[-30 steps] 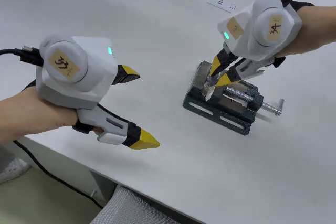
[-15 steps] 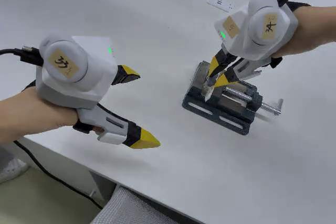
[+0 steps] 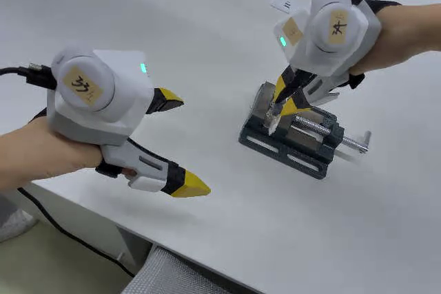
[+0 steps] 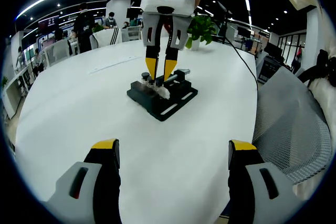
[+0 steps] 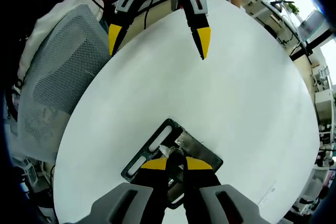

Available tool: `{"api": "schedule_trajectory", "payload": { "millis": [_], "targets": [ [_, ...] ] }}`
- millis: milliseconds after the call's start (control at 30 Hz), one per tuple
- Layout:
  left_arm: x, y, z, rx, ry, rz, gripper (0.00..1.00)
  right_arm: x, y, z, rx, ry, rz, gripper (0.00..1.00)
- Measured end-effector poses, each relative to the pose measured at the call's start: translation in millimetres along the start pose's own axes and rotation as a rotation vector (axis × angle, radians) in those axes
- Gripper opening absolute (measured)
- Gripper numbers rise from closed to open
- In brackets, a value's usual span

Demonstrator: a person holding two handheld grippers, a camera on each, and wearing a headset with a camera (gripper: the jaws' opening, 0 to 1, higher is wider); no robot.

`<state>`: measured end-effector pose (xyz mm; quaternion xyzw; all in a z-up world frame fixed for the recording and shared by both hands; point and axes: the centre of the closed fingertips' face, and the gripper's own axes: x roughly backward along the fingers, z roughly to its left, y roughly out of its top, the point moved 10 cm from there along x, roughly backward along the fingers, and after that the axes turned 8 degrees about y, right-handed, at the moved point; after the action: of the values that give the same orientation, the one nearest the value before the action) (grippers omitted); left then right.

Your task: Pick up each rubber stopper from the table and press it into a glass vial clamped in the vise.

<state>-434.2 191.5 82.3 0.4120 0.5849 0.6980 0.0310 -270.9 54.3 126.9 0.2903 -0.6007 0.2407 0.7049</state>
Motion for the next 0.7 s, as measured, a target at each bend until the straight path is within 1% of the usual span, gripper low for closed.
{"api": "schedule_trajectory", "payload": {
  "millis": [67, 133, 200, 233, 267, 300, 367, 400, 433, 500, 633, 700],
  "targets": [
    [0.3, -0.6, -0.3, 0.002, 0.001, 0.0, 0.84, -0.1, 1.2, -0.1, -0.047, 0.012, 0.011, 0.04],
    [0.9, -0.8, -1.0, 0.004, 0.001, 0.001, 0.84, 0.3, 3.2, -1.9, -0.065, 0.02, 0.017, 0.04],
    [1.3, -1.4, -0.8, 0.006, 0.001, 0.001, 0.84, 0.6, 4.2, -0.8, -0.109, 0.026, 0.018, 0.04],
    [1.4, -1.8, -0.6, 0.006, 0.001, 0.002, 0.84, 0.4, 4.5, -3.6, -0.123, 0.028, 0.018, 0.04],
    [1.9, -1.5, -0.7, 0.004, 0.003, 0.001, 0.84, 0.4, 4.6, -4.9, -0.148, 0.03, 0.013, 0.04],
    [1.9, -1.6, -0.6, 0.005, 0.002, 0.0, 0.84, 0.4, 3.7, -3.9, -0.19, 0.031, 0.007, 0.04],
    [2.0, -2.2, 0.4, 0.006, 0.002, 0.0, 0.84, 0.4, 3.8, -3.1, -0.214, 0.034, -0.003, 0.04],
    [2.2, -2.2, 0.9, 0.003, 0.003, 0.0, 0.84, 0.0, 4.5, -2.0, -0.241, 0.039, -0.015, 0.04],
    [2.1, -2.5, 1.5, 0.004, 0.002, 0.0, 0.84, 0.3, 4.6, -2.1, -0.238, 0.033, -0.01, 0.04],
    [2.3, -2.2, 1.8, 0.003, 0.001, -0.001, 0.84, 0.3, 4.9, -1.4, -0.258, 0.03, -0.013, 0.04],
    [1.9, -1.9, 3.1, 0.003, 0.001, -0.003, 0.84, 1.1, 3.4, 1.2, -0.301, 0.022, -0.037, 0.04],
    [1.7, -1.0, 2.6, 0.003, 0.0, -0.005, 0.84, 1.2, 2.7, 1.6, -0.299, 0.021, -0.04, 0.04]
  ]
}}
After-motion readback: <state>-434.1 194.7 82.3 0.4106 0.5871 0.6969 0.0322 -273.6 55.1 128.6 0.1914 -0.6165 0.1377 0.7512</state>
